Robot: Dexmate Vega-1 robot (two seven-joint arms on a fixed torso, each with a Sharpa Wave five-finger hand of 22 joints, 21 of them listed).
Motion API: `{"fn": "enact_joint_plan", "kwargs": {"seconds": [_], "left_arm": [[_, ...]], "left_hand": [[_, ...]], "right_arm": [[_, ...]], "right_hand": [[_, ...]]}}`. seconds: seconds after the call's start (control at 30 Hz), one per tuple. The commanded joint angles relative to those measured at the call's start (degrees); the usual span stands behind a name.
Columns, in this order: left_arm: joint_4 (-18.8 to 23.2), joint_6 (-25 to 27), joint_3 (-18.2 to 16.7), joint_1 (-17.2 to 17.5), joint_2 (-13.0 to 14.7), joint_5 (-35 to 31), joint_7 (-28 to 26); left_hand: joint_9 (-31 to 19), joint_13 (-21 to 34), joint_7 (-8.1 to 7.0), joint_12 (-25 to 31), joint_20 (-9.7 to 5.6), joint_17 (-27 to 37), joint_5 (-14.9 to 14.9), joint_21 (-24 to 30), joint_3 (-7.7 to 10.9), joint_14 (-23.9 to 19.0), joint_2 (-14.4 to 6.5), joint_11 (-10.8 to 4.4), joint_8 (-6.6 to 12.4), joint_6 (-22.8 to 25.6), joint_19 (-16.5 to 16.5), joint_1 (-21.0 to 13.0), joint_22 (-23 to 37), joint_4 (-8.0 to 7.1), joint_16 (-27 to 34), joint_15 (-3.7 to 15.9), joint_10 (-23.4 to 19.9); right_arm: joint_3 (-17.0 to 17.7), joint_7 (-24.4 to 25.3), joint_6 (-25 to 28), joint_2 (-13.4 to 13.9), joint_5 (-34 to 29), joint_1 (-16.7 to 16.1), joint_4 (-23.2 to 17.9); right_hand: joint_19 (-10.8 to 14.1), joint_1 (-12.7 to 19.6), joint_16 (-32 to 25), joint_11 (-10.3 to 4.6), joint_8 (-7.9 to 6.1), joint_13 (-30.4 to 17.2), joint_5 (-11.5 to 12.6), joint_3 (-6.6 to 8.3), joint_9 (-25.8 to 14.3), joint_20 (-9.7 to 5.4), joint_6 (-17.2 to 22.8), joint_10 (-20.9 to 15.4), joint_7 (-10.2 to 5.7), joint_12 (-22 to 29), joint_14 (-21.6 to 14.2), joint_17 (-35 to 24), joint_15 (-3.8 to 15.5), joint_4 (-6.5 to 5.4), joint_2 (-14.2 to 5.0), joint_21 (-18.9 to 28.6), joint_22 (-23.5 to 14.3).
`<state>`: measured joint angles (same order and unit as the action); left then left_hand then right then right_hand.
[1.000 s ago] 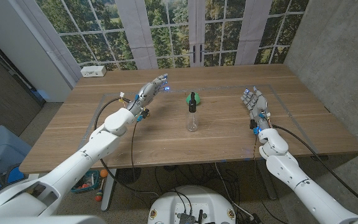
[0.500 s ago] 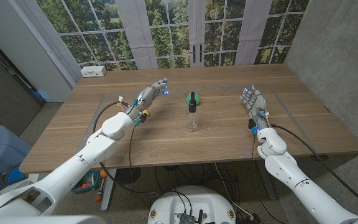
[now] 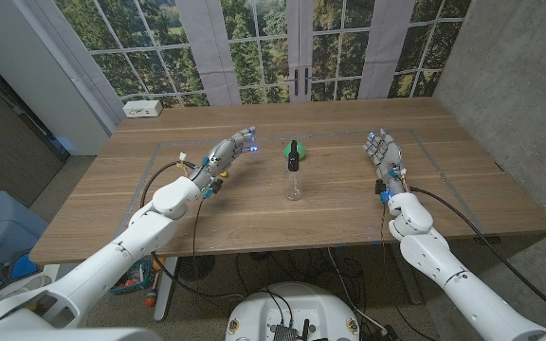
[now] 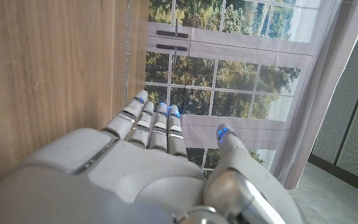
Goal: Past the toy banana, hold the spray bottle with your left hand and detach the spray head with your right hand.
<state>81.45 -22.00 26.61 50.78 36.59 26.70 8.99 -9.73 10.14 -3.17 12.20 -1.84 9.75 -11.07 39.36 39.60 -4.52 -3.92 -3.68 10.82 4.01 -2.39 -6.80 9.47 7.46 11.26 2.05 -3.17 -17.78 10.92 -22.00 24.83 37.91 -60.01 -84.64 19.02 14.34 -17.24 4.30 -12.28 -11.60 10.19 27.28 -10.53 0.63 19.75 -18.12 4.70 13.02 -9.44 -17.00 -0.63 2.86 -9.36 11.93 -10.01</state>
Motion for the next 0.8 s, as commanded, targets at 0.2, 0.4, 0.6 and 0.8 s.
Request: {"fn": "enact_joint_plan", "kwargs": {"seconds": [0.2,0.4,0.6,0.8], "left_arm": [[-0.4,2.1,1.8,0.4,1.2,1.3,4.5],[-0.8,3.0,3.5,-1.5,2.9,-1.2,7.5],[-0.2,1.1,5.2,-3.3,4.7,-8.8,6.4],[3.7,1.3,6.1,-3.2,6.9,-21.0,-0.9]], "left_hand": [[-0.3,0.2,-0.16,-0.4,-0.32,0.1,0.3,-0.6,-0.39,-0.7,1.4,-0.73,-0.06,0.5,-0.9,0.3,0.1,0.81,-0.3,1.59,-0.4],[-0.3,0.3,-0.16,-1.7,-0.88,0.3,-1.6,-4.6,-5.89,1.8,12.6,-0.90,-0.61,-3.4,-1.2,0.2,0.1,2.71,-0.9,1.61,2.7],[-0.6,0.6,2.24,-2.0,-0.99,0.4,-4.9,-8.9,-9.98,6.7,14.9,-0.03,-0.60,-11.7,0.3,-4.2,0.3,2.93,-1.1,1.04,9.0],[-0.7,0.7,1.40,-1.5,-1.16,0.4,-7.7,-11.4,-12.92,8.6,15.0,-2.59,-0.04,-15.1,-1.2,-11.1,0.2,3.25,-1.1,1.54,11.3]], "right_arm": [[-0.6,1.4,0.2,-0.5,-1.0,-0.3,-0.5],[-0.6,1.8,-0.1,-0.6,-1.3,-0.7,-0.9],[-0.4,2.4,-0.3,-0.5,-1.7,-1.4,-1.7],[-0.1,3.0,-0.6,-0.3,-1.9,-2.4,-2.7]], "right_hand": [[0.0,0.6,0.2,-0.19,0.13,-0.2,0.4,-0.05,-0.2,0.30,0.7,-0.6,0.05,0.0,-0.1,-0.2,-0.03,0.52,0.18,0.0,-0.1],[0.0,0.5,0.2,-0.08,0.26,-0.2,0.4,-0.17,-0.2,0.35,0.7,-0.5,0.07,-0.1,-0.1,-0.2,-0.35,0.58,0.27,0.0,-0.1],[0.0,0.2,0.2,-0.06,0.35,-0.3,0.3,-0.39,-0.2,0.37,0.7,-0.5,0.04,-0.2,-0.1,-0.3,-0.34,0.48,0.39,-0.1,-0.1],[0.0,-0.2,0.2,-0.06,0.45,-0.3,0.2,-0.63,-0.2,0.47,0.6,-0.6,0.03,-0.2,-0.1,-0.3,-0.33,0.30,0.46,-0.1,-0.1]]}}
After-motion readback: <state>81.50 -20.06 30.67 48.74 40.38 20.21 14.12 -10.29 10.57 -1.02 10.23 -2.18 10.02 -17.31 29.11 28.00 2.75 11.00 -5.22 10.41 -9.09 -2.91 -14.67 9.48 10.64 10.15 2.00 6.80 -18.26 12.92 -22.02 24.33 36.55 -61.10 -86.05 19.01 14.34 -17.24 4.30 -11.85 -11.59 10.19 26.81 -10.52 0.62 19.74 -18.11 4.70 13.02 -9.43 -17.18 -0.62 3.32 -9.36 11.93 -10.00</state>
